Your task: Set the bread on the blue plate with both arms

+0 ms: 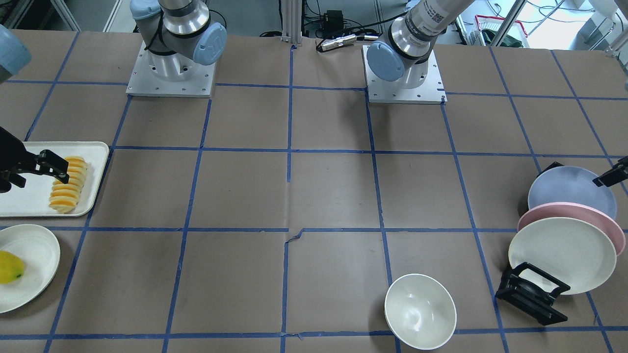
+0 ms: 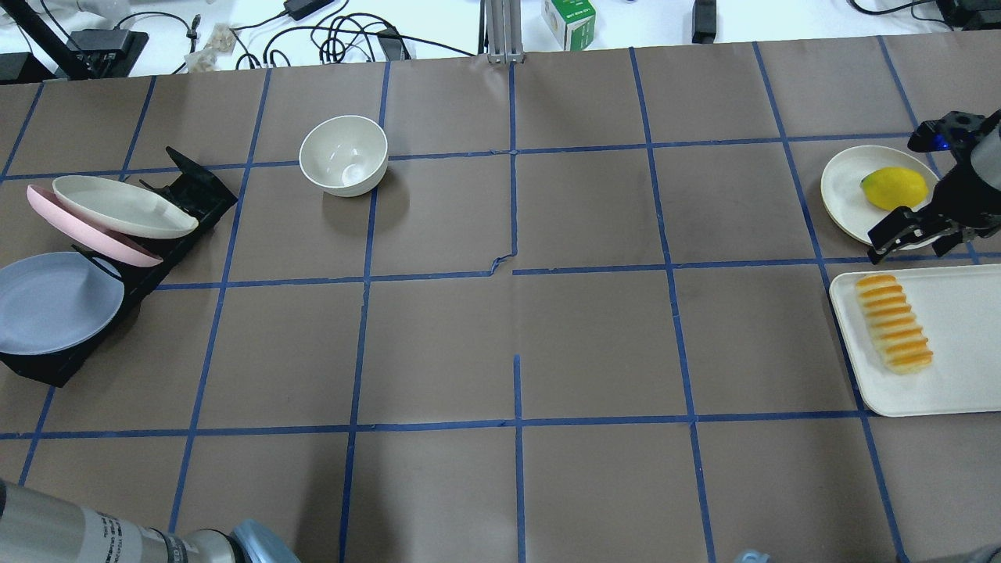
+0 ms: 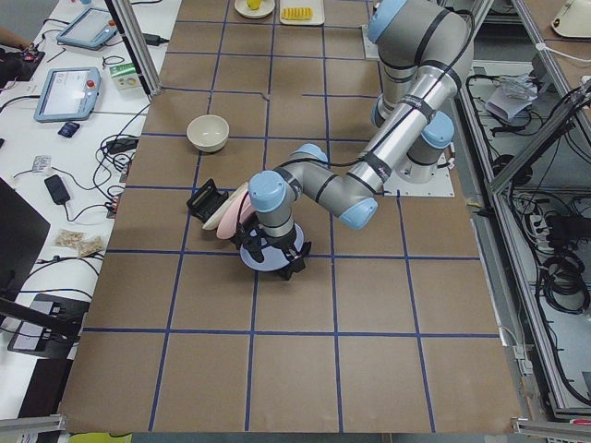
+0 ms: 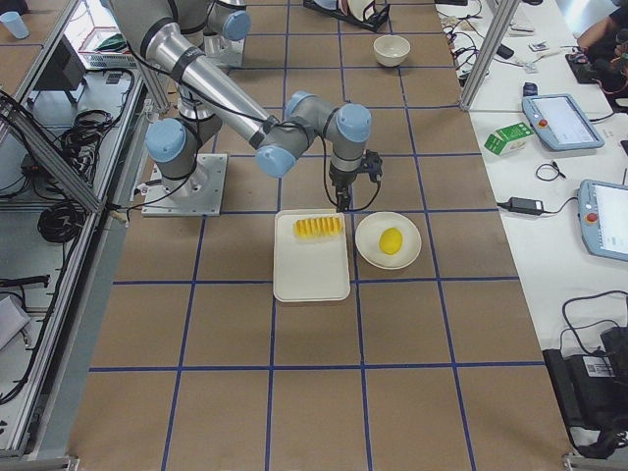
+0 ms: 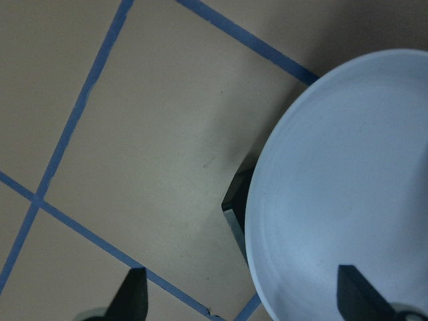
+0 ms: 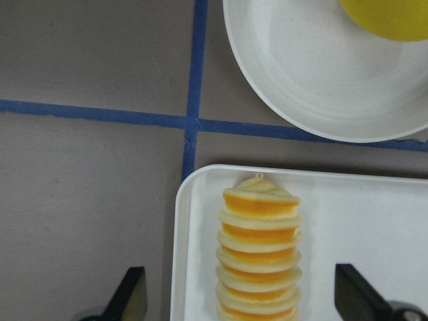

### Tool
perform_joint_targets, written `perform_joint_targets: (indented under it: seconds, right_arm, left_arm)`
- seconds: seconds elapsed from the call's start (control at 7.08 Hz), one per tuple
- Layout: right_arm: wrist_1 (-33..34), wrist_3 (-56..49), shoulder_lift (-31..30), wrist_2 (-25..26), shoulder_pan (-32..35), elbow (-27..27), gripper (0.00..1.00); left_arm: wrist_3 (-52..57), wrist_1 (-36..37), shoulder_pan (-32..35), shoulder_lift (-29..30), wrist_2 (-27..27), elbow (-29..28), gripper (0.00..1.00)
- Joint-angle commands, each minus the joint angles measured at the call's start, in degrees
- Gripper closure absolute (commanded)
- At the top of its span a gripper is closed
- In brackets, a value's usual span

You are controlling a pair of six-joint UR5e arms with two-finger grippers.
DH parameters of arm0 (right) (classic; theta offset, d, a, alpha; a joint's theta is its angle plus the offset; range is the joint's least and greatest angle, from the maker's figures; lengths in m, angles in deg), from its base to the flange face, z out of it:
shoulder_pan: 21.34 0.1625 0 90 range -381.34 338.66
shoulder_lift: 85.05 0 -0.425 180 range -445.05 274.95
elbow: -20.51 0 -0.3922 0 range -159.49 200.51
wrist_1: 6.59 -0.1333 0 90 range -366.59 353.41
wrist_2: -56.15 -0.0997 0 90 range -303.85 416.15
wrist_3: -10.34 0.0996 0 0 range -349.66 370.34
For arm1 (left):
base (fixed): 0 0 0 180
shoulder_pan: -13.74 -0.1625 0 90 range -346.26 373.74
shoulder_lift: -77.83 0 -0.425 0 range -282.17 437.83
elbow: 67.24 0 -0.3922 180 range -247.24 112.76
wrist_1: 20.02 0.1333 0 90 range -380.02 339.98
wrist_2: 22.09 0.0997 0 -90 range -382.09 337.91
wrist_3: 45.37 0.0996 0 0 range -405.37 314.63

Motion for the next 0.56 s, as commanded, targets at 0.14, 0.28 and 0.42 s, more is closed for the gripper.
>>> perform_joint_targets:
  seconds: [0.14, 0.28, 0.42]
  right_arm:
    - [2.0, -1.6, 6.1, 3.8, -1.4, -0.3, 0.00]
    - [2.0, -1.3, 7.9, 4.5, -1.4, -0.3, 0.00]
    - [1.9, -0.9, 8.3, 4.6, -1.4, -0.4, 0.00]
  left_arm:
    - [0.2, 1.4, 0.0, 2.3, -0.7, -0.1, 0.21]
    - [0.4, 1.5, 0.0, 2.4, -0.6, -0.3, 0.37]
    - [0.3, 1.5, 0.0, 2.4, -0.8, -0.3, 0.53]
